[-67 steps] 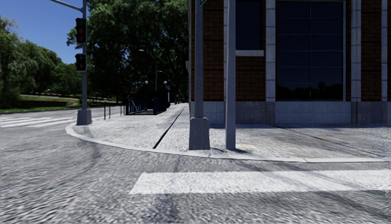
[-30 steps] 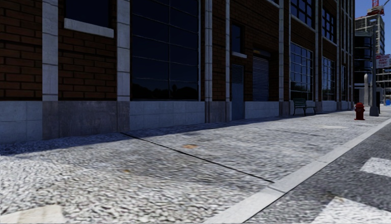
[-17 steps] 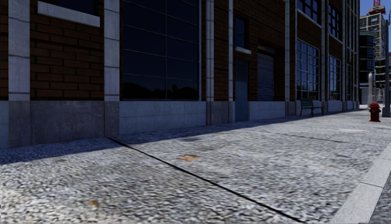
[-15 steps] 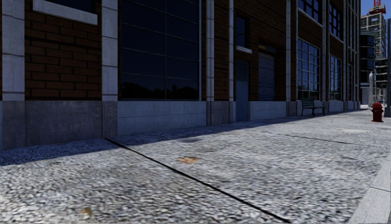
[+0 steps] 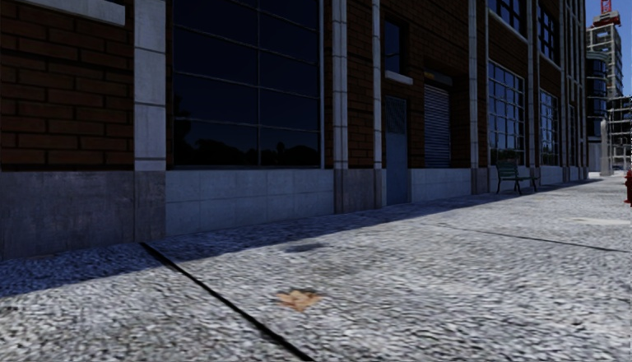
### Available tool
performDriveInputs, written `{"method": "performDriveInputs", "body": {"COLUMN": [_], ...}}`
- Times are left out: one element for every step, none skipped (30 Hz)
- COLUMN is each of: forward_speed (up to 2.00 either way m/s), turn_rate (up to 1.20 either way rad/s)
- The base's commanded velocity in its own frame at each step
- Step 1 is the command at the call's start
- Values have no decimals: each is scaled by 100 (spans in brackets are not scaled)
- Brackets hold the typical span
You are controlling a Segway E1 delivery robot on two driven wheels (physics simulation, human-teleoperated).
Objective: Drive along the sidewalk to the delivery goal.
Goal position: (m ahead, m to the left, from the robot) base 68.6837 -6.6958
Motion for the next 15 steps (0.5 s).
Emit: {"method": "performDriveInputs", "body": {"forward_speed": [131, 131, 131, 131, 131, 131, 131, 131, 131, 131, 131, 131, 131, 131, 131], "turn_rate": [0, 0, -13, -13, -43, -57, -64, -64, -65, -65, -65, -65, -65, -65, -65]}}
